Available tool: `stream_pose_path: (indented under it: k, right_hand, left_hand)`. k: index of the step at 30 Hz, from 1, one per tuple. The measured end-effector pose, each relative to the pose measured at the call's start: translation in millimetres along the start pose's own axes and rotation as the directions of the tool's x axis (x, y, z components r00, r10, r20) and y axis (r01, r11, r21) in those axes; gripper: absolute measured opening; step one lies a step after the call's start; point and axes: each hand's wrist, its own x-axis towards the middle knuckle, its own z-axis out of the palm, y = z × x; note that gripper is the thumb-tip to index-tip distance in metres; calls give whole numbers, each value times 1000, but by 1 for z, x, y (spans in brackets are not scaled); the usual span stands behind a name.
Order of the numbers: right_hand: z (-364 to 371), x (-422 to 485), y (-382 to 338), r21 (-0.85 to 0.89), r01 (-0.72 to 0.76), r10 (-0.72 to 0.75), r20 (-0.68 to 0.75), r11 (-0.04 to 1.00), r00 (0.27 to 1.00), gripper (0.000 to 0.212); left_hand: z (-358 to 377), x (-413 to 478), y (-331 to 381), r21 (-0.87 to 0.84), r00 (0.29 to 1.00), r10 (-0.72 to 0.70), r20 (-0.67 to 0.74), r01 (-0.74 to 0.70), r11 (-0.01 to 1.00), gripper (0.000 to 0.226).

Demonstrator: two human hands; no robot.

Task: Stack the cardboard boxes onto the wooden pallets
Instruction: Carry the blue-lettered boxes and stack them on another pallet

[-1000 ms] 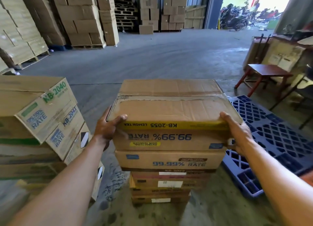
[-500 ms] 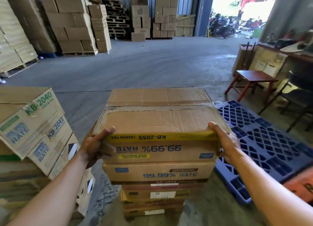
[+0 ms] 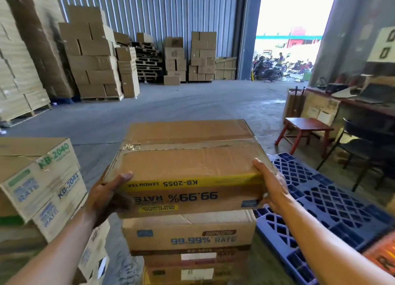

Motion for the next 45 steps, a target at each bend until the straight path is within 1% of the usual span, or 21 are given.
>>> stream_pose_path:
  k: [2, 5, 8, 10, 12, 13, 15, 18, 19, 21, 23, 25, 27, 28, 31, 33, 35, 38, 41, 43, 45]
  right_hand:
    - [0, -7, -17, 14, 43, -43, 10, 999, 999, 87]
    - [0, -20, -39, 1, 96, -95, 44, 995, 994, 94]
    - [-1, -32, -52, -18, 128, -126, 91, 992, 988, 96]
    - [-5, -43, -60, 9, 121, -121, 144, 993, 982, 95]
    - [-11, -49, -66, 29, 136, -139, 215, 990, 967, 87]
    - [-16, -53, -67, 49, 132, -141, 264, 990, 954, 83]
    - [-27, -66, -69, 70, 116, -134, 370, 991, 919, 84]
    - [-48, -80, -64, 37, 104, -109, 471, 994, 875, 105]
    - [-56, -88, -62, 30, 94, -96, 508, 995, 856, 101]
    - [-67, -107, -55, 30, 74, -78, 587, 997, 806, 78]
    - [-75, -129, -45, -3, 63, -45, 667, 998, 744, 67]
    - [-83, -162, -34, -70, 62, 7, 719, 996, 694, 73]
    - [-87, -192, -17, -106, 44, 50, 747, 993, 663, 92]
    - [-88, -209, -9, -121, 16, 84, 773, 992, 629, 92]
    - [-95, -265, 16, -141, -70, 157, 846, 988, 509, 76]
    - [-100, -305, 33, -166, -53, 172, 883, 985, 437, 87]
    - [-102, -343, 54, -189, 17, 166, 902, 982, 398, 103]
    - [-118, -418, 81, -224, 42, 199, 926, 974, 321, 94]
    - [-149, -500, 113, -240, 77, 215, 947, 968, 240, 75]
    - [-173, -553, 140, -251, 92, 229, 953, 964, 197, 84]
    - [-197, -602, 165, -247, 145, 224, 962, 958, 155, 89]
  left_hand:
    - [-7, -12, 17, -4, 999, 30, -16, -30, 1000, 68]
    - [-17, -39, 39, -28, 995, 69, -66, -71, 997, 71]
    - [-20, -81, 58, -52, 982, 117, -146, -126, 991, 62]
    - [-22, -116, 66, -88, 968, 136, -213, -157, 984, 67]
    - [-17, -156, 69, -74, 956, 138, -258, -162, 984, 89]
    - [-14, -177, 67, -68, 950, 141, -277, -166, 984, 94]
    - [-1, -222, 62, -68, 919, 163, -360, -200, 977, 87]
    - [19, -290, 47, -90, 825, 170, -539, -258, 962, 65]
    - [25, -315, 41, -96, 795, 170, -583, -275, 957, 59]
    - [34, -364, 28, -116, 724, 143, -675, -296, 948, 49]
    - [42, -419, 14, -105, 668, 105, -737, -267, 958, 31]
    - [46, -476, 2, -131, 619, 34, -784, -219, 967, 35]
    - [47, -531, -10, -162, 552, -28, -834, -195, 967, 46]
    - [47, -558, -17, -159, 506, -41, -861, -193, 968, 45]
    - [46, -639, -36, -133, 387, -44, -921, -205, 970, 34]
    - [43, -695, -50, -135, 313, -64, -948, -211, 968, 44]
    - [41, -751, -66, -152, 257, -96, -962, -210, 966, 56]
    - [40, -842, -94, -170, 171, -135, -976, -207, 964, 60]
    - [39, -941, -125, -195, 112, -176, -978, -196, 961, 104]
    - [39, -1006, -148, -215, 87, -202, -976, -185, 959, 115]
    - [41, -1063, -169, -241, 33, -239, -971, -184, 953, 115]
